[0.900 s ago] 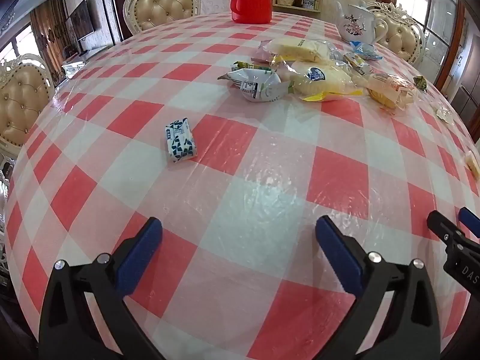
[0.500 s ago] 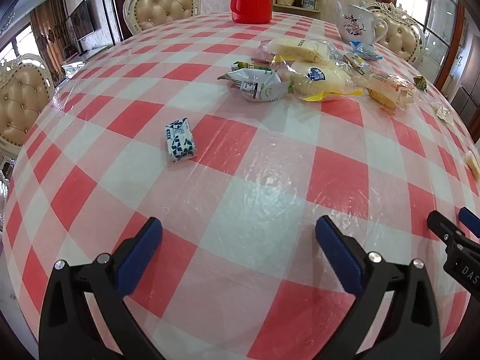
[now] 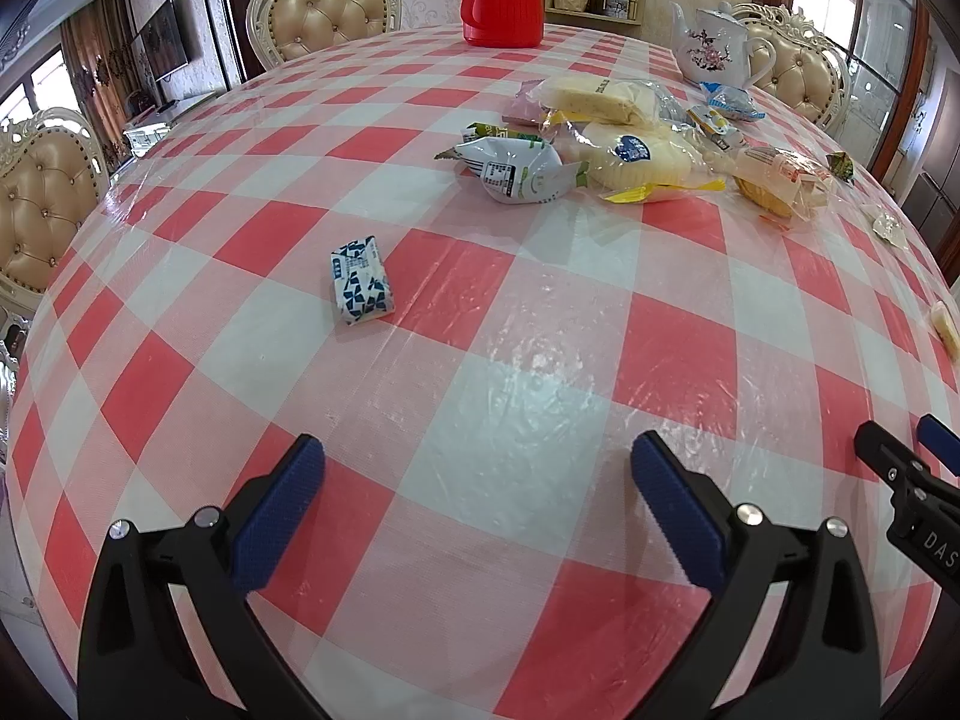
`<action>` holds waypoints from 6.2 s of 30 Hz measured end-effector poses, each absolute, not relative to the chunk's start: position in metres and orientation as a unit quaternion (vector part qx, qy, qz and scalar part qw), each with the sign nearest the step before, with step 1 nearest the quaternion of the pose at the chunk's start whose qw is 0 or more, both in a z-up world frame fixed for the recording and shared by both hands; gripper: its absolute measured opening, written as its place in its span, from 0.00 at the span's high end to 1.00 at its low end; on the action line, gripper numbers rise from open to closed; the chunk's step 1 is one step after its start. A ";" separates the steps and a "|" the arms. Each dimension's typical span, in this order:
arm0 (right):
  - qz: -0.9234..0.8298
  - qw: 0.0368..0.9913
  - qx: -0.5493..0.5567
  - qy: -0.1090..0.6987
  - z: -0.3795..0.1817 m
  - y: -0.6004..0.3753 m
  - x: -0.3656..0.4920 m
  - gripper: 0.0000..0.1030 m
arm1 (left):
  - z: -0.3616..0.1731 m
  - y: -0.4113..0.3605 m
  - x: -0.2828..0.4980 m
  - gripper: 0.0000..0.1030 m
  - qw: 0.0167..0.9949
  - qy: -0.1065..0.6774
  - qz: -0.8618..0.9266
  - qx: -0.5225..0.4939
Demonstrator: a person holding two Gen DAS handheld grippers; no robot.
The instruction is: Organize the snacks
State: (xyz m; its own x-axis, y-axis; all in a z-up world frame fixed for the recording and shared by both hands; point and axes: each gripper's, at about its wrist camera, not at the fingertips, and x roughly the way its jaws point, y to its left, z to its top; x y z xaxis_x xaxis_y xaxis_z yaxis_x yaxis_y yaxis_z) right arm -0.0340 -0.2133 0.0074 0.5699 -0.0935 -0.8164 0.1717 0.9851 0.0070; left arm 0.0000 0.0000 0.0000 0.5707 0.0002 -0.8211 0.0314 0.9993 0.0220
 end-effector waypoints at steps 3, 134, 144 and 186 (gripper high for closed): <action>-0.075 0.885 0.043 0.458 0.007 -0.213 -0.034 0.15 | 0.000 0.000 0.000 0.01 0.886 0.463 -0.009 0.017; 0.214 0.899 -0.012 0.382 0.036 -0.125 -0.119 0.65 | 0.034 0.067 -0.065 0.79 0.916 0.397 -0.054 -0.008; 0.255 0.892 -0.017 0.373 0.045 -0.071 -0.152 0.65 | 0.054 0.097 -0.140 0.79 0.922 0.385 -0.035 0.012; 0.483 0.776 -0.052 0.402 0.043 0.147 -0.204 0.45 | 0.068 0.351 -0.235 0.13 0.905 0.342 0.238 -0.086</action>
State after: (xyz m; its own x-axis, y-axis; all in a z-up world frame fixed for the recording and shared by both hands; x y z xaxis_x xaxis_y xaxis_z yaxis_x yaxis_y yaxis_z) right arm -0.2036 0.1474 0.0426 0.2102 0.7078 -0.6744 -0.7917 0.5280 0.3074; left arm -0.2347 0.3511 0.0678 0.6526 0.3724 -0.6599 -0.4905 0.8714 0.0066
